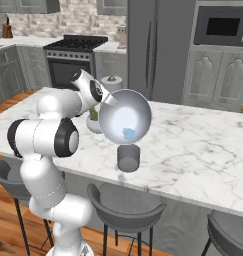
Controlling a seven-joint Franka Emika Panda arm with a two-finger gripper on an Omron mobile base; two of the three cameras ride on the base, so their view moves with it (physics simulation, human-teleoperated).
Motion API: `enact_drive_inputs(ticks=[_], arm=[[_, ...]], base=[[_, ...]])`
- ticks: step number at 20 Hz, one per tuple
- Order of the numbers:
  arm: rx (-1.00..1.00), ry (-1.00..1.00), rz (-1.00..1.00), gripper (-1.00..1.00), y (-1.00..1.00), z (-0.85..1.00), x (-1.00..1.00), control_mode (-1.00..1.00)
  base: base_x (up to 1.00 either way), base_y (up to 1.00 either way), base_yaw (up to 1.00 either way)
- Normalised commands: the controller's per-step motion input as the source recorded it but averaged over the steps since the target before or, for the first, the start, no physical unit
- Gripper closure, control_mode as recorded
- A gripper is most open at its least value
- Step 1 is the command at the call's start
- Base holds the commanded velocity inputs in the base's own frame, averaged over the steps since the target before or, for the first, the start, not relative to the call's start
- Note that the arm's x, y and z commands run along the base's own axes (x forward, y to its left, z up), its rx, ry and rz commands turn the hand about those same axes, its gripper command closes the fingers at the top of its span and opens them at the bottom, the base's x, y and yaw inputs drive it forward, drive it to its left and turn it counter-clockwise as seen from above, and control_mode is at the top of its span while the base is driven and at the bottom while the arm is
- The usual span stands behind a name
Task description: There are four ice cubes in the ice bowl. Place two ice cubes in each glass of water.
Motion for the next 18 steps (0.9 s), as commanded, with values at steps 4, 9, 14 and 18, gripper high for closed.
enact_drive_inputs(ticks=[4,9,14,18], arm=[[0.03,-0.03,0.0,1.0,-0.13,0.05,0.0,-1.0],[0.01,-0.04,0.0,1.0,-0.02,0.06,0.0,-1.0],[0.01,-0.09,0.0,1.0,0.0,0.1,0.0,-1.0],[0.01,-0.1,0.0,1.0,0.0,0.02,0.0,-1.0]], base=[[0.0,0.0,0.0],[0.0,0.0,0.0],[0.0,0.0,0.0],[0.0,0.0,0.0]])
